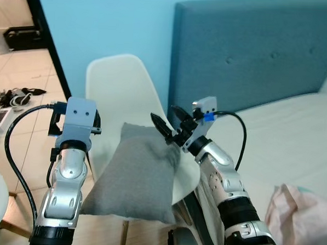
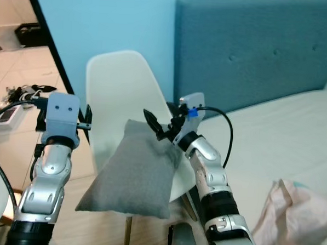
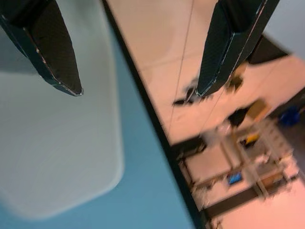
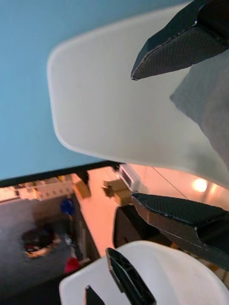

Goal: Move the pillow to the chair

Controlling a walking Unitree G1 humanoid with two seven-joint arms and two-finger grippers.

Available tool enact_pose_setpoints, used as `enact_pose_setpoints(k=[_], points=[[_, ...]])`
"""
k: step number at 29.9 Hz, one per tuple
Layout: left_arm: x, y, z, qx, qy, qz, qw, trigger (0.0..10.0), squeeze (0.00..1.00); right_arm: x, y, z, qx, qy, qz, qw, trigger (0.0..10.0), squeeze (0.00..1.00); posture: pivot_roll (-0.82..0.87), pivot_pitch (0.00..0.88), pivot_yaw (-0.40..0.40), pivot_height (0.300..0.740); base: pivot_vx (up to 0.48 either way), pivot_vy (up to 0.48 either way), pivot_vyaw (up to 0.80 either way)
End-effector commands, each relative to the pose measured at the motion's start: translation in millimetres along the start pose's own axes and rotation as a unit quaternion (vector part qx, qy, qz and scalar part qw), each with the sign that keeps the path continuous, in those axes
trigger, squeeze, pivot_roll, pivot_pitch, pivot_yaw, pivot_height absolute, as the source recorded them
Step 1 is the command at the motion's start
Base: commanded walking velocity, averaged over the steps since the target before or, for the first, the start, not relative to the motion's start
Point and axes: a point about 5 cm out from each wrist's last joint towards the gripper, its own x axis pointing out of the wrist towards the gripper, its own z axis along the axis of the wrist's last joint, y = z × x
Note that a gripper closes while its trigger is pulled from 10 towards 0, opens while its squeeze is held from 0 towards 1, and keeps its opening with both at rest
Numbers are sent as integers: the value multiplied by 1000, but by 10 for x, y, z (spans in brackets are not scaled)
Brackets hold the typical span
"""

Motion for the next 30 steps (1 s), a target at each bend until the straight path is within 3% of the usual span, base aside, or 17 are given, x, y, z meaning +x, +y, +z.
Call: enact_pose_setpoints(k=[1, 6, 12, 17, 21, 25, 30], points=[[-52, 35, -56, 2, 7, 9, 1000, 10000, 0, -22, 46, -51, -1, 16, 12, 1000, 10000, 0, -160, 15, -41, 662, 0, 0, 0], [-145, 1, -157, 5, 34, 8, 999, 10000, 0, -45, 97, -133, 8, 32, 26, 999, 10000, 0, -156, 8, -60, 680, -192, 0, 0], [-192, -86, -118, 22, 12, -9, 1000, 10000, 0, -67, 116, -286, 12, 58, 28, 998, 10000, 0, -147, 8, -76, 707, -160, 0, 0], [-238, -255, -178, 34, 11, -65, 997, 10000, 0, -186, -16, -480, 16, 94, -27, 995, 10000, 0, -148, 10, -77, 729, 0, 0, 0], [-268, -305, -220, 40, 11, -88, 995, 10000, 0, -266, -77, -571, 15, 112, -53, 992, 10000, 0, -152, 14, -58, 740, 0, 0, 0], [-333, -322, -392, 8, 52, -101, 994, 10000, 0, -434, -180, -701, 24, 136, -92, 986, 10000, 0, -161, 20, -44, 740, 0, 0, 0], [-390, -307, -523, -8, 90, -95, 991, 10000, 0, -515, -206, -776, 22, 153, -101, 983, 10000, 0, -171, 28, -40, 740, 0, 0, 0]])
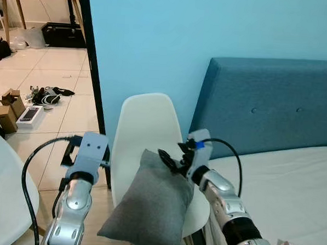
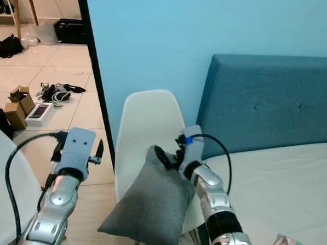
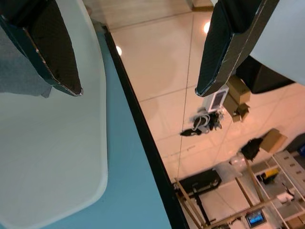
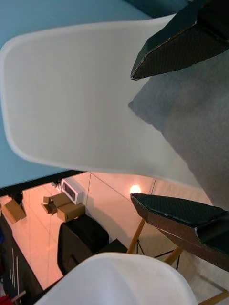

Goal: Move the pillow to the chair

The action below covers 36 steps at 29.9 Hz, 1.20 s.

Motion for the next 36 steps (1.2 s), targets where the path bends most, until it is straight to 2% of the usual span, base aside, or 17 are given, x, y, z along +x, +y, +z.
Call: enact_pose_setpoints(k=[1, 4, 8, 21, 36], points=[[-40, -21, -94, -12, 25, -2, 1000, 10000, 0, -10, 8, -56, -2, 8, -3, 1000, 10000, 0, -171, 28, -40, 740, 0, 0, 0], [-75, -40, -152, -18, 36, -5, 999, 10000, 0, -26, -11, -179, -15, 42, -25, 999, 10000, 0, -172, 32, -41, 740, -394, 0, 0], [-97, -52, -188, -9, 43, -8, 999, 10000, 0, -33, -5, -187, -11, 38, -28, 999, 10000, 0, -172, 39, -41, 740, -474, 0, 0], [-72, -65, -180, -13, 40, -11, 999, 10000, 0, -52, -199, -2, -7, 4, -74, 997, 10000, 0, -185, 41, -30, 740, -480, 0, 0], [-50, -71, -148, -15, 33, -10, 999, 10000, 0, -34, -188, 46, -11, -4, -74, 997, 10000, 0, -186, 39, -31, 740, -480, 0, 0]])
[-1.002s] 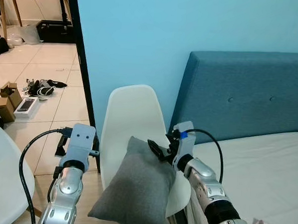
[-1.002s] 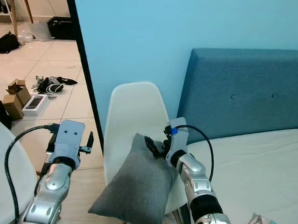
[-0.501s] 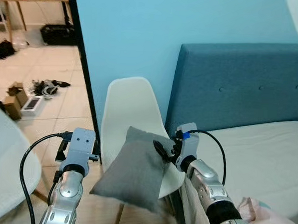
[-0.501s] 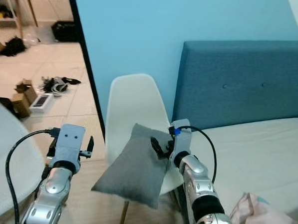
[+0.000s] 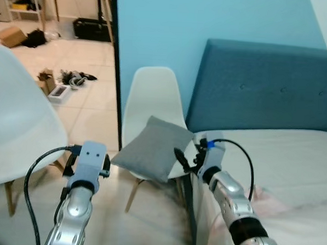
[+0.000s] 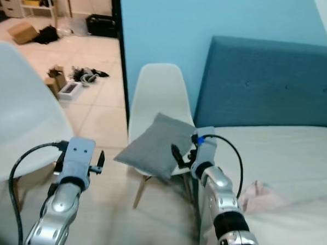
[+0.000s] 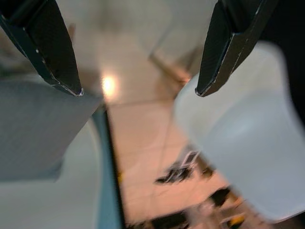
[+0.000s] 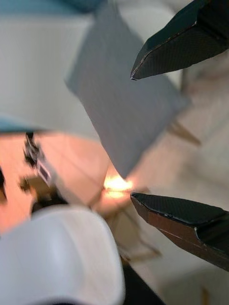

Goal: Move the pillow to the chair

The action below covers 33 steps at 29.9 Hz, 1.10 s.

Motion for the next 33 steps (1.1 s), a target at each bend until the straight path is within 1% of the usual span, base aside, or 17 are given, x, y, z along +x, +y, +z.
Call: enact_pose_setpoints(k=[1, 2, 6, 9, 10, 11, 12, 15, 16, 17, 18, 19, 22, 26, 31, 33], points=[[-13, 8, -30, -2, 5, 2, 1000, 10000, 0, -7, -31, 20, -4, -2, -3, 1000, 10000, 0, -186, 39, -31, 740, -480, 0, 0], [-13, 8, -30, -2, 5, 2, 1000, 10000, 0, -7, -31, 20, -4, -2, -3, 1000, 10000, 0, -186, 39, -31, 740, -480, 0, 0], [0, -3, -11, -4, -1, 0, 1000, 10000, 0, -8, -69, 56, -15, -3, -13, 1000, 10000, 0, -191, 37, -29, 740, -446, 0, -778], [6, -14, 2, -5, -5, -3, 1000, 10000, 0, -10, -115, 114, -17, -14, -25, 999, 10000, 0, -194, 35, -29, 740, 0, 0, -788], [7, -16, 5, -3, -7, -4, 1000, 10000, 0, -11, -145, 160, -17, -23, -33, 999, 10000, 0, -196, 34, -29, 740, 0, 0, -800], [7, -20, 6, -2, -8, -6, 1000, 10000, 0, -14, -211, 258, -20, -39, -52, 998, 10000, 0, -196, 34, -29, 740, 0, 0, -800], [7, -20, 6, -2, -8, -6, 1000, 10000, 0, -14, -211, 258, -20, -39, -52, 998, 10000, 0, -196, 34, -29, 740, 0, 0, -800], [7, -24, 6, 1, -9, -7, 1000, 10000, 0, -18, -299, 401, -23, -61, -74, 995, 10000, 0, -197, 33, -29, 740, 0, 0, -796], [7, -24, 6, 1, -9, -7, 1000, 10000, 0, -18, -299, 401, -23, -61, -74, 995, 10000, 0, -197, 33, -29, 740, 0, 0, -788], [7, -26, 5, 2, -9, -7, 1000, 10000, 0, -22, -331, 449, -26, -67, -82, 994, 10000, 0, -199, 32, -29, 740, 0, 0, -788], [11, -33, 7, 3, -11, -9, 1000, 10000, 0, -32, -413, 558, -34, -80, -105, 991, 10000, 0, -199, 31, -30, 740, 0, 0, -788], [11, -33, 7, 3, -11, -9, 1000, 10000, 0, -32, -413, 558, -34, -80, -105, 991, 10000, 0, -199, 31, -30, 740, 0, 0, -788], [17, -45, 12, 4, -14, -11, 1000, 10000, 0, -51, -491, 640, -41, -90, -126, 987, 10000, 0, -203, 30, -29, 740, 0, 0, -788], [30, -55, 13, 5, -17, -13, 1000, 10000, 0, -74, -551, 680, -45, -93, -145, 984, 10000, 0, -204, 29, -30, 740, 0, 0, -783], [50, -34, 27, 11, -23, -9, 1000, 10000, 0, -87, -580, 714, -47, -97, -155, 982, 10000, 0, -207, 33, -32, 740, 0, 0, -785], [59, 0, 28, 14, -25, -2, 1000, 10000, 0, -105, -629, 736, -52, -95, -171, 979, 10000, 0, -207, 33, -32, 740, 0, 0, -784]])
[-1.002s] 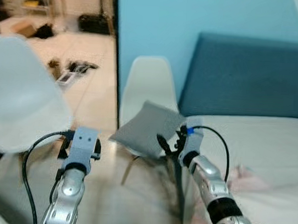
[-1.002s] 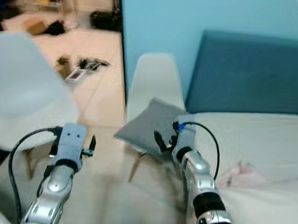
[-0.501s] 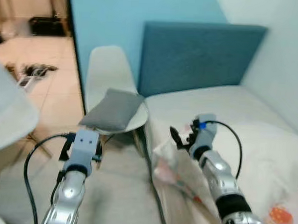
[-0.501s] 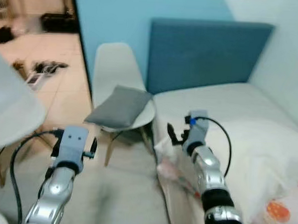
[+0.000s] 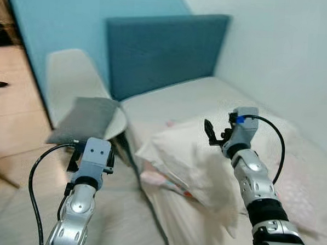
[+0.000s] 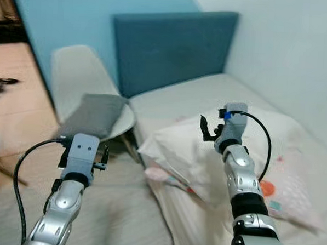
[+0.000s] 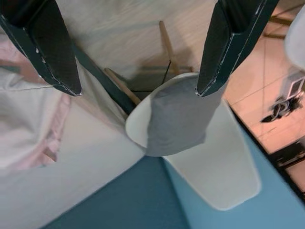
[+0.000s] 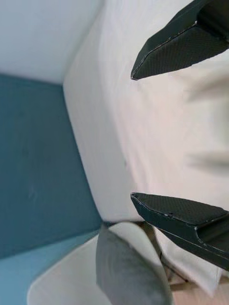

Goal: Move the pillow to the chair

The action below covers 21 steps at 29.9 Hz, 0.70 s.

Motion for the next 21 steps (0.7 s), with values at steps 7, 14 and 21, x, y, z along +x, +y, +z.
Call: enact_pose_setpoints(k=[7, 14, 21], points=[[22, 75, -52, 10, 6, 20, 1000, 10000, 0, -27, -245, -53, 4, 29, -56, 998, 10000, 0, -213, 42, -34, 740, 0, 0, -786], [68, 124, -27, 12, 1, 31, 999, 10000, 0, -93, -240, -303, 96, 75, -47, 991, 10000, 0, -219, 50, -28, 740, 0, 0, -778], [72, 137, -25, 15, 0, 35, 999, 10000, 0, -97, -98, -391, 127, 91, -8, 988, 10000, 0, -219, 50, -28, 740, 0, 0, -214]])
